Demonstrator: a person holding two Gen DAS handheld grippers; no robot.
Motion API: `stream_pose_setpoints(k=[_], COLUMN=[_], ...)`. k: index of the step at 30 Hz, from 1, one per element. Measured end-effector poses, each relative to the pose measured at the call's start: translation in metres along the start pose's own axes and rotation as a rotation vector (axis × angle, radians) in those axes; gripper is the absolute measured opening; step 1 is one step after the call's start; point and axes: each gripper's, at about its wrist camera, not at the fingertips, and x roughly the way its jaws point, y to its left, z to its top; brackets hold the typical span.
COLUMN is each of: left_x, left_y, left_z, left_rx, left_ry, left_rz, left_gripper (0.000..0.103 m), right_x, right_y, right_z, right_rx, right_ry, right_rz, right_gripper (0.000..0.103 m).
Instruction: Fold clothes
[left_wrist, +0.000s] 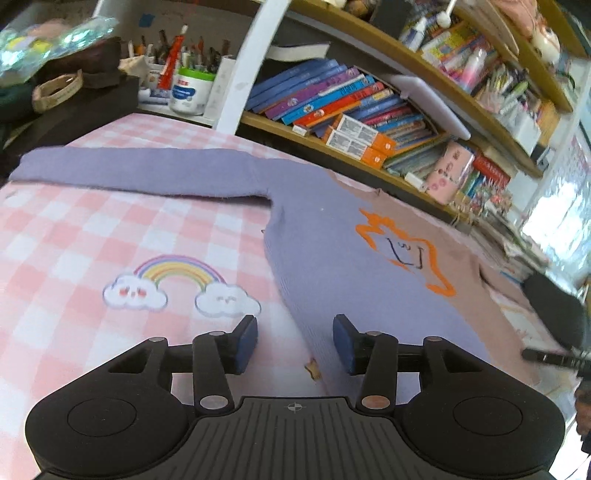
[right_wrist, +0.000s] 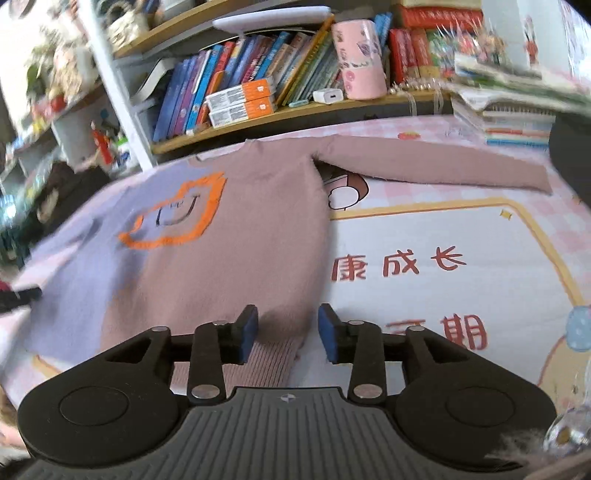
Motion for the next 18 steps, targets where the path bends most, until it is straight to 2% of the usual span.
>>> stream_pose_setpoints(k=[3, 6, 10, 13, 14, 16, 17, 18], left_x=[-0.003, 0.000, 0.002, 0.000, 0.000, 0.002, 0.003, 0.004], left_y=[-0.010, -0.020, -0.025, -0.021, -0.021, -0.022, -0.021, -0.019], left_z=[-0.009, -0.013, -0.011, -0.017, -0.017, -0.017, -0.017, -0.018], left_rx=[0.021, 0.030, 0.000, -0.016, -0.017, -0.011, -0.016, -0.030], left_ry=[-0.017, -0.024, -0.017, -0.041, -0.041, -0.029, -0.020, -0.016], left_rz=[0.009, 0.011, 0.043, 0.033, 0.035, 0.037, 0.024, 0.006], left_gripper=[0.050, 0.050, 0.049, 0.047, 0.045, 0.031, 0.026, 0.016], right_x=[-0.005, -0.009, -0.006, -0.004, -0.004, -0.003, -0.002, -0.002], right_y=[0.011, 0.006, 0.007, 0.011, 0.012, 0.016, 0.018, 0.018], right_z=[-0.009, -0.016, -0.008, -0.008, -0.008, -0.009, -0.009, -0.009], right_rx=[-0.058, -0.028, -0.022, -0.032, -0.034, -0.061, -0.072, -0.070], right_ry=[-0.010, -0.043, -0.007, -0.004, -0.005, -0.005, -0.004, -0.004], right_rz=[-0.046, -0.039, -0.050, -0.067, -0.073, -0.094, -0.095, -0.075], right_gripper=[0.037, 0.037, 0.037, 0.037, 0.037, 0.035, 0.026, 0.020])
